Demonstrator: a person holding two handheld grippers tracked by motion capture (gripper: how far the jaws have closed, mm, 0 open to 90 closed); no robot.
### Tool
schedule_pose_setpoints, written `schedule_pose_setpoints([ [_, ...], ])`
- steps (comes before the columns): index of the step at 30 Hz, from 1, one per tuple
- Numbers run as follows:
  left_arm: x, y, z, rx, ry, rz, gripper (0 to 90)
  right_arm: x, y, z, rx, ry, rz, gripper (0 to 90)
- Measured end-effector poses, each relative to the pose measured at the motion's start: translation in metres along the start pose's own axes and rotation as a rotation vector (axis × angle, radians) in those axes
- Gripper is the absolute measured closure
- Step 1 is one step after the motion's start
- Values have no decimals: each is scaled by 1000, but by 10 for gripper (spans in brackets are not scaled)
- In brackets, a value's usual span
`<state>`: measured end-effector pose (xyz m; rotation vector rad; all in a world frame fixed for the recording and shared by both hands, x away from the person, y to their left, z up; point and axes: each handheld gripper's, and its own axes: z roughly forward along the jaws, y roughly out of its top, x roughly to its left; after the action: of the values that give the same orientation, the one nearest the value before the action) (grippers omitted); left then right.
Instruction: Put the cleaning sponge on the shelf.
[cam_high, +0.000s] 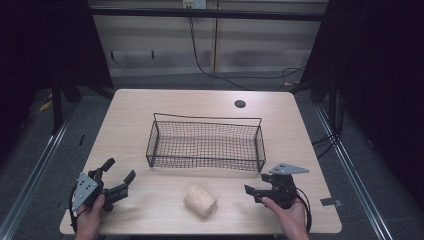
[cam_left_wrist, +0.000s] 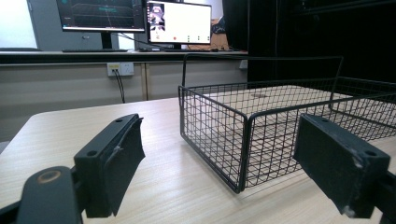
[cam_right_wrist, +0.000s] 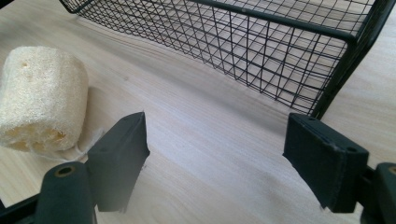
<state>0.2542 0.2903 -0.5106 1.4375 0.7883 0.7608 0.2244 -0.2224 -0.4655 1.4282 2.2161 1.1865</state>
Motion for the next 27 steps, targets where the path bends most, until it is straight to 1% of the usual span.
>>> schedule_pose_setpoints([
  [2, 0, 0, 0, -3, 1, -4, 155, 0, 1, 0, 1, 12, 7, 216],
  [5, 0, 0, 0, -3, 0, -4, 155, 0, 1, -1, 5, 11, 4, 224],
  [7, 0, 0, 0, -3, 0, -5, 155, -1, 3, -3, 12, 22, 19, 232],
  [8, 0, 0, 0, -3, 0, -4, 155, 0, 5, -4, 2, 20, 8, 234],
  [10, 0, 0, 0, -3, 0, -5, 155, 0, 5, -5, 6, 19, 10, 237],
  [11, 0, 0, 0, -3, 0, -5, 155, 0, 7, -6, 23, 28, 17, 238],
  [14, 0, 0, 0, -3, 0, -4, 155, 2, 9, -7, 29, 39, 7, 259],
  [15, 0, 0, 0, -3, 0, -5, 155, 4, 11, -8, 41, 47, 8, 261],
  [17, 0, 0, 0, -3, 1, -4, 155, 5, 12, -9, 46, 46, 8, 261],
  [18, 0, 0, 0, -3, 1, -4, 155, 7, 16, -12, 53, 21, 14, 261],
  [19, 0, 0, 0, -3, 1, -4, 155, 7, 17, -13, 63, 21, 21, 261],
  [20, 0, 0, 0, -3, 0, -4, 155, 7, 18, -13, 74, 37, 33, 261],
  [21, 0, 0, 0, -3, 0, -4, 155, 7, 18, -13, 74, 37, 33, 261],
  [22, 0, 0, 0, -3, 0, -5, 155, 6, 18, -13, 100, 46, 57, 260],
  [23, 0, 0, 0, -3, 0, -5, 155, 6, 18, -13, 108, 49, 50, 260],
  [24, 0, 0, 0, -3, 1, -4, 155, 6, 19, -13, 117, 60, 56, 260],
  [25, 0, 0, 0, -3, 1, -4, 155, 7, 20, -13, 114, 62, 44, 260],
  [27, 0, 0, 0, -3, 1, -4, 155, 10, 22, -14, 128, 64, 25, 260],
])
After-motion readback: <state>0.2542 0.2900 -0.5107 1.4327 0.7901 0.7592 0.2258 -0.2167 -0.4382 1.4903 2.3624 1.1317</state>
